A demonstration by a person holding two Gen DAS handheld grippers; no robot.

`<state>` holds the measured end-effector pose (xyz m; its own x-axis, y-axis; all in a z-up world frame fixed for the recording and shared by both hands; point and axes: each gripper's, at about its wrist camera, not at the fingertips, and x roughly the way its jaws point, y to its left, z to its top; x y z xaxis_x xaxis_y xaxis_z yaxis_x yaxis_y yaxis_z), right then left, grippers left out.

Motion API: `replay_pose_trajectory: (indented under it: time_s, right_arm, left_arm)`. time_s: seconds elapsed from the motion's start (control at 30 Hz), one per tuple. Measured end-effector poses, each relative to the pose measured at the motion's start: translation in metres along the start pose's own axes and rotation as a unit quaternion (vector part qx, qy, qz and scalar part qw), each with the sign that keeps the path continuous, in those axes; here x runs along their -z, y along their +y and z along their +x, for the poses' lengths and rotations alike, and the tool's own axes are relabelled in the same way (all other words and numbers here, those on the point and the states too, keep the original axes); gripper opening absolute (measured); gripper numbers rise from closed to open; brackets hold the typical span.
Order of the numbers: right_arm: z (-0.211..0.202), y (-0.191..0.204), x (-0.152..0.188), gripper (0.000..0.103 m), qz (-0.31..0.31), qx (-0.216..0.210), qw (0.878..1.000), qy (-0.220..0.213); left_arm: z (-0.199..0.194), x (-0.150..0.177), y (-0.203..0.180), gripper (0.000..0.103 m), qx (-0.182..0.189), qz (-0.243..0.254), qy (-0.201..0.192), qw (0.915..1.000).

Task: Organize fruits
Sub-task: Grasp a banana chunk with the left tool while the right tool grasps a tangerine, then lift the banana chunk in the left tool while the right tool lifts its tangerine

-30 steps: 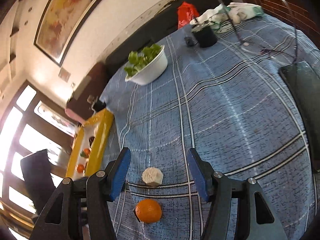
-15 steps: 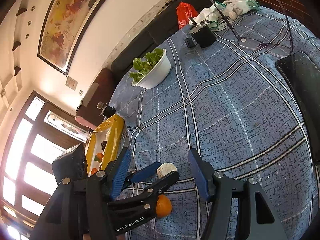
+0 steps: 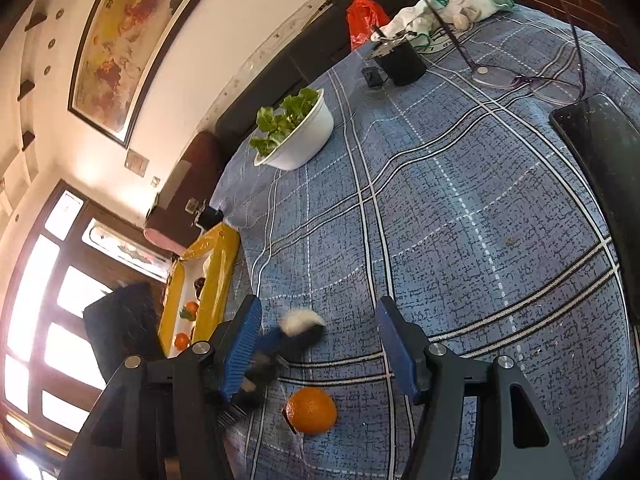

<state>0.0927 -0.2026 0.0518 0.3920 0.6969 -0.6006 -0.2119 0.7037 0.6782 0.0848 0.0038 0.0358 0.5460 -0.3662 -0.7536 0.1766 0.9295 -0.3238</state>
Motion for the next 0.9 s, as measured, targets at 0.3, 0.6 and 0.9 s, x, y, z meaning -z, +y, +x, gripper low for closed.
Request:
replay_pose_trajectory:
  time_s: [0.3,0.6,0.9]
  right_arm:
    - [0.034,0.044,0.03,0.065,-0.14,0.07,0.984,0.087]
    - [0.045,0.054,0.052,0.065,-0.231,0.113,0.958,0.127]
    - [0.032,0.051,0.048,0.039,-0.229,0.102,0.965,0.082]
  left_arm:
    - [-0.037,-0.01,0.031,0.025,-0.076,-0.032,-0.081,0.9933]
    - [-0.035,-0.008,0.033,0.025,-0.071,-0.032,-0.077,0.994]
    - [-0.034,-0.009,0.032,0.025,-0.067,-0.033,-0.078,0.9942]
